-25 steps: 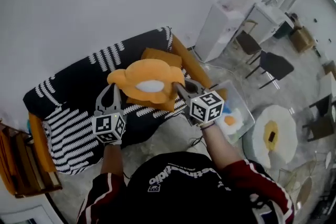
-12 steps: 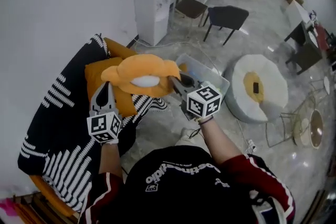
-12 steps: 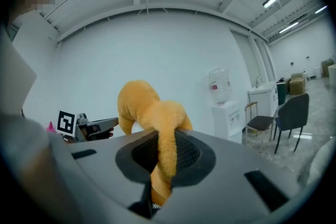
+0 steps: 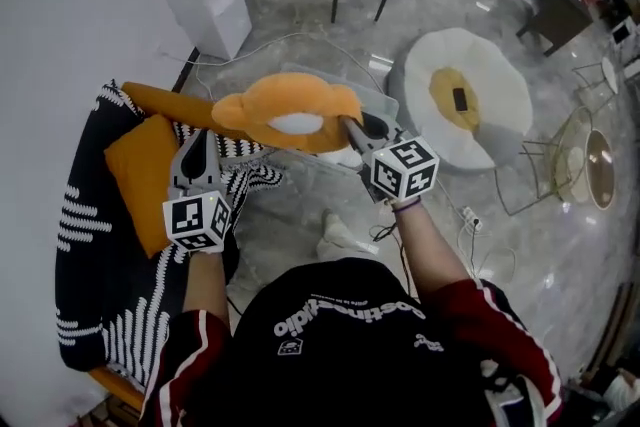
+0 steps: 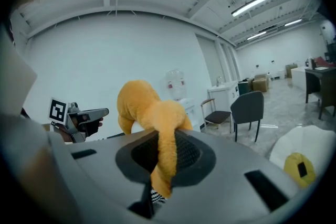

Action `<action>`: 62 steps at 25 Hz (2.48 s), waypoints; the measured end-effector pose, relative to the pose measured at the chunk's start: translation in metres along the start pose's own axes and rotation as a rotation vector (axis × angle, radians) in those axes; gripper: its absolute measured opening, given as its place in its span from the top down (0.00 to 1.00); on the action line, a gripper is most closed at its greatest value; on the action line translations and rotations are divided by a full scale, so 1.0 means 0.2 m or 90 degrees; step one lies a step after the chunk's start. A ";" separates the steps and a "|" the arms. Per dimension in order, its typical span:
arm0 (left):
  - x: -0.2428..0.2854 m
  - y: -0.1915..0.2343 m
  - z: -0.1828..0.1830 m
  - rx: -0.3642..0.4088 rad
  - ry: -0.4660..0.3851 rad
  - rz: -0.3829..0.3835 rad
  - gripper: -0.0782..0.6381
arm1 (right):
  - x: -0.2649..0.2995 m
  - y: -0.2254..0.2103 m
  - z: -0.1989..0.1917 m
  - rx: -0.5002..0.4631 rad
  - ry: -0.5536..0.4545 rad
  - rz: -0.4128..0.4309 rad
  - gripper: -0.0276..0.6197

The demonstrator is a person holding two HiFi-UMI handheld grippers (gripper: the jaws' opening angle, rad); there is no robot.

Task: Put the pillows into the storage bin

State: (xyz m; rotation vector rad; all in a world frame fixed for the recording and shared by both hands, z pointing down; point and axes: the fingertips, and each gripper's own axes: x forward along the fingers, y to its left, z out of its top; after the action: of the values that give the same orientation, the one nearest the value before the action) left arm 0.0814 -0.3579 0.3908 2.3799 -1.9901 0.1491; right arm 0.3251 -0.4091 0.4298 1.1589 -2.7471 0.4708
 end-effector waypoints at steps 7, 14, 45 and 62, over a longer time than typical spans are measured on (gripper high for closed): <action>0.36 -0.27 -0.12 0.009 0.039 -0.032 0.89 | -0.09 -0.57 -0.22 0.049 0.046 -0.071 0.91; 0.62 -0.41 -0.28 0.019 0.080 -0.041 0.88 | -0.01 -0.88 -0.57 0.073 0.121 -0.086 0.90; 0.40 -0.26 -0.24 0.021 0.089 0.017 0.89 | 0.13 -1.13 -0.80 -0.015 0.151 -0.177 0.47; -0.74 0.51 -0.10 -0.024 0.023 0.243 0.89 | 0.51 -0.05 -0.58 -0.087 0.136 -0.026 0.49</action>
State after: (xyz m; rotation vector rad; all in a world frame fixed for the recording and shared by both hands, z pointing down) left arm -0.0463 -0.2291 0.3926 1.9351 -2.3822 0.1605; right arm 0.2601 -0.4476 0.5663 1.0630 -2.5254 0.3715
